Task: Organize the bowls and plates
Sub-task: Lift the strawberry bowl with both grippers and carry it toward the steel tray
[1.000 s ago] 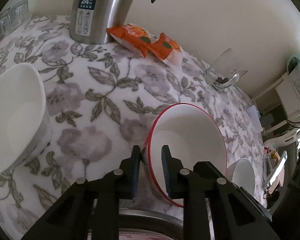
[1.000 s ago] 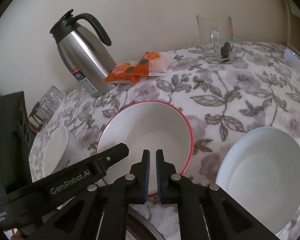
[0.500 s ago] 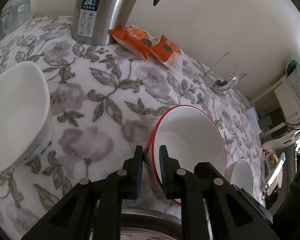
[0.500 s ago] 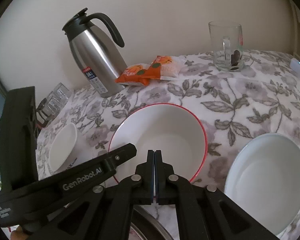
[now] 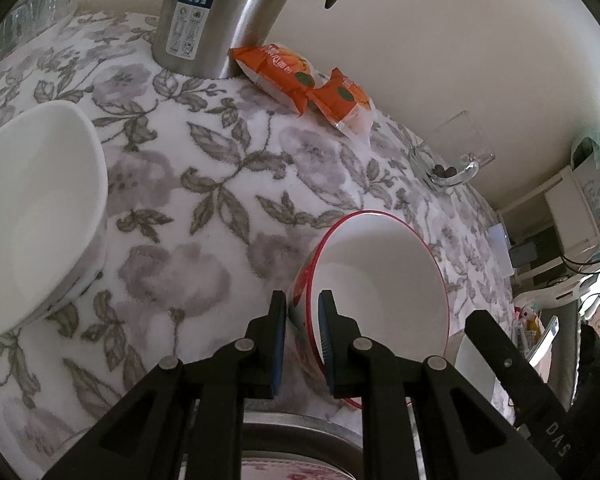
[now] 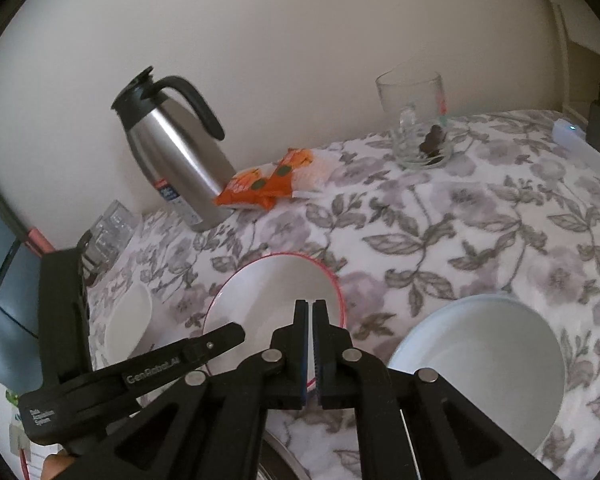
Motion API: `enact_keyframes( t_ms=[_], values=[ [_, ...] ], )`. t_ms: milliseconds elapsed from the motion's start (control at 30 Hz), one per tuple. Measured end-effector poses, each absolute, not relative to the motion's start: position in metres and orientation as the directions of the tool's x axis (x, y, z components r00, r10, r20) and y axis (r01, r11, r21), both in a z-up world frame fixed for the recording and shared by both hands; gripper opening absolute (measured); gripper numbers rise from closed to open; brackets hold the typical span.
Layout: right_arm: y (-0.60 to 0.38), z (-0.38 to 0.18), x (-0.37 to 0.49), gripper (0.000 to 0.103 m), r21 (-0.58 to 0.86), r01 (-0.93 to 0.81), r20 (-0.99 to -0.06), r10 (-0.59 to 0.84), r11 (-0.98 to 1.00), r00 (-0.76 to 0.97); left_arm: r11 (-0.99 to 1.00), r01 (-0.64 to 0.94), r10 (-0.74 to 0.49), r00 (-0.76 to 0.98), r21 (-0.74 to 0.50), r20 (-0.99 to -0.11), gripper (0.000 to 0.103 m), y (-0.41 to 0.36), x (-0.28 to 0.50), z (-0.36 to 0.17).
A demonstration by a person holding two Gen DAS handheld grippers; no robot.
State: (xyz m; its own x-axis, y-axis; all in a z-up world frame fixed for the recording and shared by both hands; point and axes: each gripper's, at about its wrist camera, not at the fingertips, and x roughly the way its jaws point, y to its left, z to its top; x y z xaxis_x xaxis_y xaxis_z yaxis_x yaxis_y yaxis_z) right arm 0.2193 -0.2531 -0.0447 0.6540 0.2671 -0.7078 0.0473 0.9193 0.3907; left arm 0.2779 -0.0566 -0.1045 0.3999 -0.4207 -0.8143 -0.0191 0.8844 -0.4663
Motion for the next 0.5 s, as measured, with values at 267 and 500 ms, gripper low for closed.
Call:
enact_keyframes(
  t_ms=[267, 500],
  values=[
    [-0.26, -0.056, 0.221, 0.025, 0.42, 0.094, -0.718, 0.267, 0.903, 0.643, 0.879, -0.024, -0.43, 0.393, -0.476, -0.813, 0.016, -0.055, 0.279, -0.105],
    [-0.258, -0.068, 0.222, 0.025, 0.399, 0.134, -0.746, 0.236, 0.907, 0.623, 0.874, -0.024, -0.438, 0.389, -0.485, -0.81, 0.017, -0.053, 0.278, -0.105]
  ],
)
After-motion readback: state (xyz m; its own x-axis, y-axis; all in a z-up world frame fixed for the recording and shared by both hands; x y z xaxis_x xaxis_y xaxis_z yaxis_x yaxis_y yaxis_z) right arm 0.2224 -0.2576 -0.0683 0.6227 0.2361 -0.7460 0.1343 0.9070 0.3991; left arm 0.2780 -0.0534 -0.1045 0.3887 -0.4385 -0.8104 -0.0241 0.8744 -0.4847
